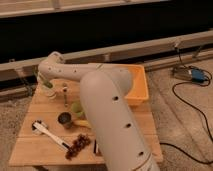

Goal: Place pepper in paper cup

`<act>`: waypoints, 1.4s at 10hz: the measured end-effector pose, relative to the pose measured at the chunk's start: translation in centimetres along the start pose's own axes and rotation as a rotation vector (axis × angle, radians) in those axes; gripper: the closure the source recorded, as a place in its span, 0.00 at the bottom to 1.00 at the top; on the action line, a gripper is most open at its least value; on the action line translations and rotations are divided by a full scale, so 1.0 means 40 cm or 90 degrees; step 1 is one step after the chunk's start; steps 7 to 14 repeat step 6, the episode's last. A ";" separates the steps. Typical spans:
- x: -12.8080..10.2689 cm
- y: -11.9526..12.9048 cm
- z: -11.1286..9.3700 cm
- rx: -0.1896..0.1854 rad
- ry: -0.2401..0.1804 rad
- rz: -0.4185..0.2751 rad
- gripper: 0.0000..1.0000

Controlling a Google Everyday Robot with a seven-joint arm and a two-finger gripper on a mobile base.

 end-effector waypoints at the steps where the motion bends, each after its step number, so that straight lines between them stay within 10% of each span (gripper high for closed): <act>1: 0.007 0.002 -0.007 0.001 0.000 0.005 0.20; 14: 0.014 0.003 -0.027 0.007 -0.007 0.011 0.20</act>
